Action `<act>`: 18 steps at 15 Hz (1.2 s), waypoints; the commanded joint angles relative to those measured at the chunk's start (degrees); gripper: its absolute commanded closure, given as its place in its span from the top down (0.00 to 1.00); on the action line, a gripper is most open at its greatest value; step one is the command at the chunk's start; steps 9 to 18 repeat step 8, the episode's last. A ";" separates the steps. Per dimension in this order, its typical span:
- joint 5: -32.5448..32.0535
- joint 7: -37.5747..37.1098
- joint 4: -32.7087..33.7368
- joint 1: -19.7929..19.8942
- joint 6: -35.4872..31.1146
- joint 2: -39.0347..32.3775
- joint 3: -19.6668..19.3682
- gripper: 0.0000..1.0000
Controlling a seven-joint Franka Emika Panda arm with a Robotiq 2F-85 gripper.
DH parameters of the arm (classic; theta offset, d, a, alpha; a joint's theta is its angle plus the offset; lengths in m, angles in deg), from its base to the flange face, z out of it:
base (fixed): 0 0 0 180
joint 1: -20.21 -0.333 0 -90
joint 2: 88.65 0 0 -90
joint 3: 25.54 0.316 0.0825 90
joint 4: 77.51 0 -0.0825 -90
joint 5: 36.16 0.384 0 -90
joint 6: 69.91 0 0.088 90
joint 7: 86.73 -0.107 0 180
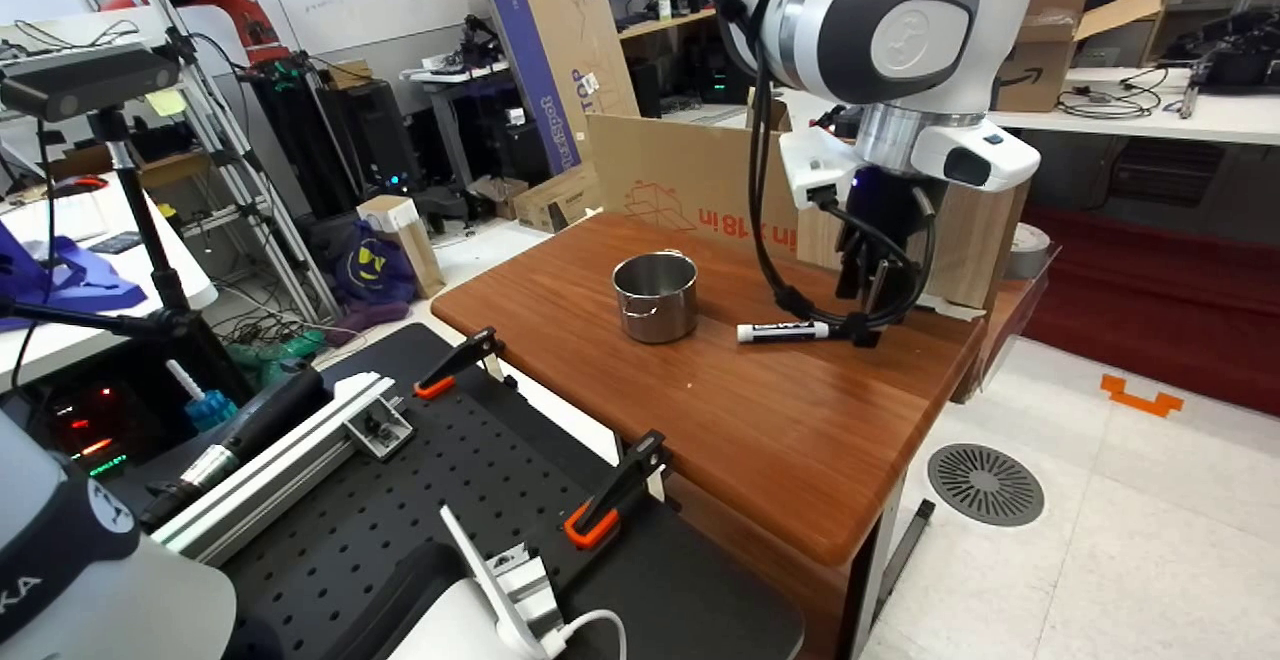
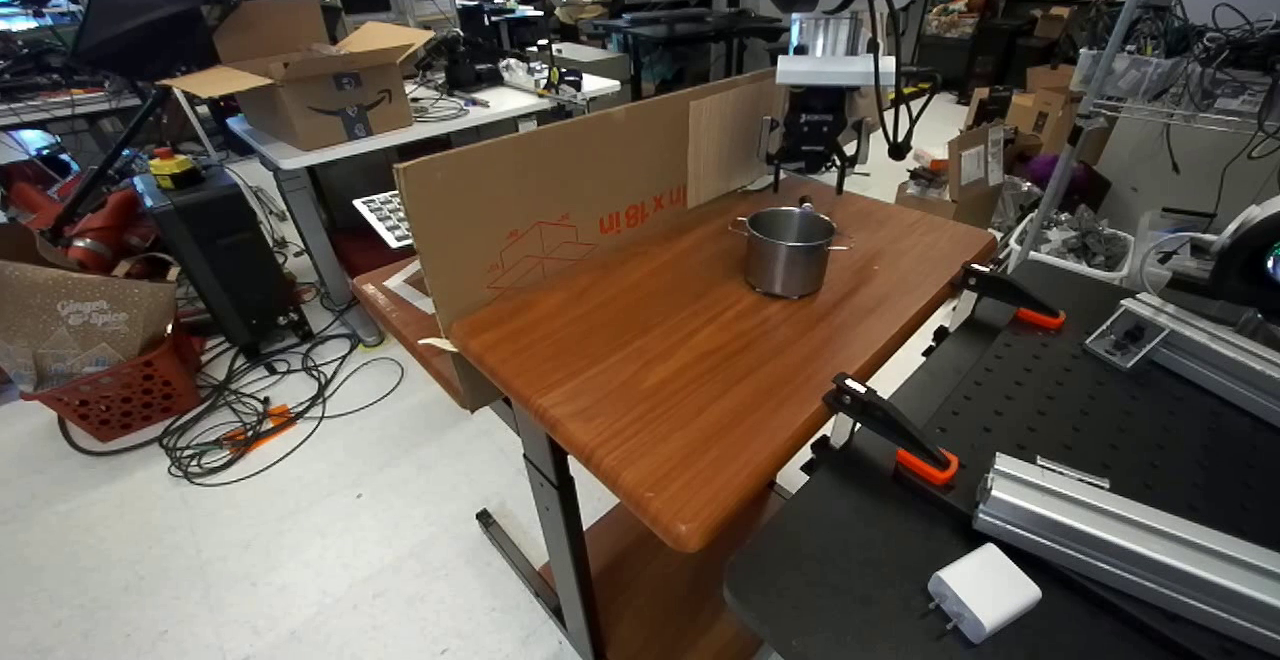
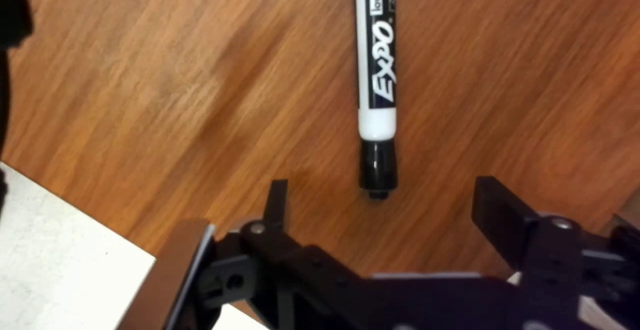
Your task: Put the marker on the desk
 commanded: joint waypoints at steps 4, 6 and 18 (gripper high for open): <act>-0.57 0.26 -0.51 -0.22 0.94 1.31 -0.57 1.00; -0.55 0.25 -0.78 -0.19 0.98 1.71 -0.62 1.00; -0.55 0.25 -0.79 -0.22 0.96 1.39 -0.61 1.00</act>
